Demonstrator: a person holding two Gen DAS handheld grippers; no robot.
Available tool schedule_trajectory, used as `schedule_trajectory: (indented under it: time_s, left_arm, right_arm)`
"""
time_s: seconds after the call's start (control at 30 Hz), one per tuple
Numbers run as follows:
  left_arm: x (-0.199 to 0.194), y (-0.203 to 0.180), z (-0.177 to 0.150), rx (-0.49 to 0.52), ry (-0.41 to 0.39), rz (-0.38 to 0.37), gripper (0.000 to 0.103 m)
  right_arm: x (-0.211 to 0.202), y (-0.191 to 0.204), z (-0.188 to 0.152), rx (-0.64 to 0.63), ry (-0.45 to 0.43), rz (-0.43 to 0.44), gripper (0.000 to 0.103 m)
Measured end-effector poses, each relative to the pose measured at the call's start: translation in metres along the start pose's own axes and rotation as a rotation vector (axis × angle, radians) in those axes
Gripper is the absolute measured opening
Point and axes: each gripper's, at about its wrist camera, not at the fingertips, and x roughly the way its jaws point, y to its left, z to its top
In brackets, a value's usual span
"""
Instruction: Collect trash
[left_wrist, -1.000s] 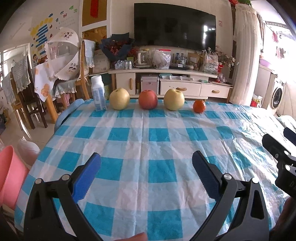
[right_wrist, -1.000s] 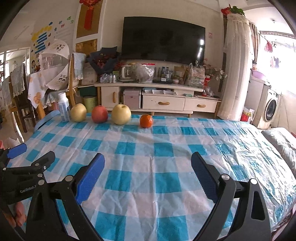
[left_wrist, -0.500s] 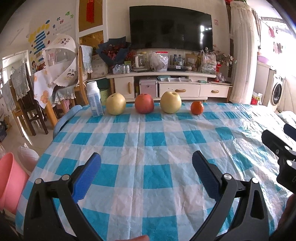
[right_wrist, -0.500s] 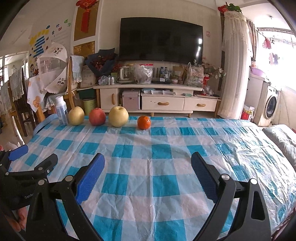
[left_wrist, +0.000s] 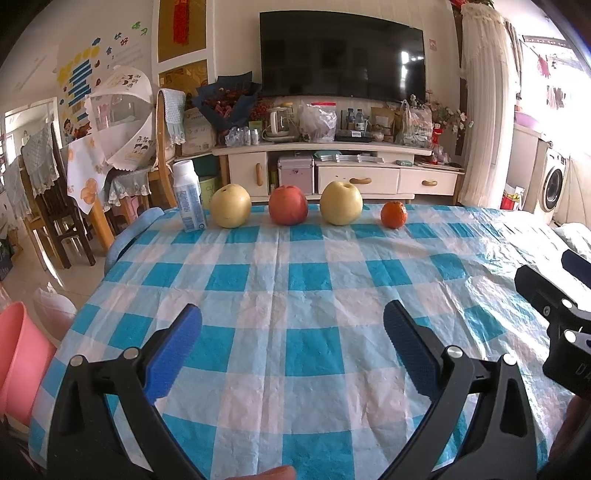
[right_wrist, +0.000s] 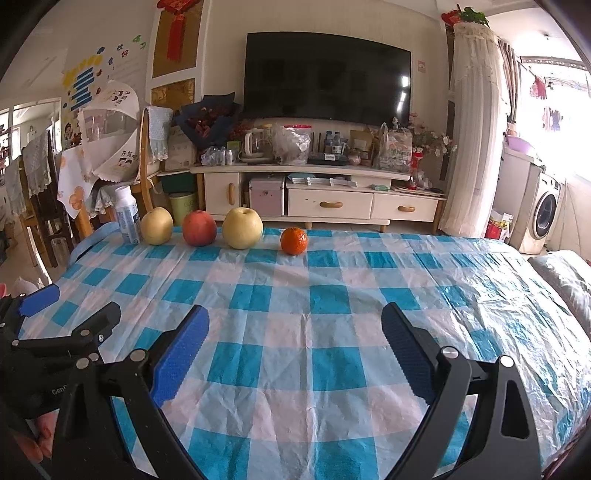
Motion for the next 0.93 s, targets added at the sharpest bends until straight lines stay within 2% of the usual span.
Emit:
schedule_trajectory:
  time_s: [0.37, 0.57, 0.73, 0.83, 0.93]
  left_arm:
    - [0.001, 0.000, 0.000, 0.002, 0.000, 0.000, 0.099]
    - [0.005, 0.002, -0.002, 0.012, -0.013, 0.024, 0.099]
    - [0.035, 0.009, -0.012, -0.007, 0.084, 0.051, 0.099]
    - [0.058, 0.014, -0.020, -0.040, 0.160, 0.055, 0.099]
    - [0.077, 0.014, -0.026, -0.033, 0.217, 0.065, 0.099]
  right_arm:
    - [0.005, 0.005, -0.003, -0.006, 0.011, 0.009, 0.093]
    - [0.014, 0.009, -0.007, -0.007, 0.042, 0.022, 0.093]
    - [0.033, 0.010, -0.012, 0.007, 0.128, 0.022, 0.093]
    - [0.054, 0.011, -0.020, 0.012, 0.220, 0.021, 0.093]
    - [0.073, 0.013, -0.030, 0.009, 0.298, 0.019, 0.093]
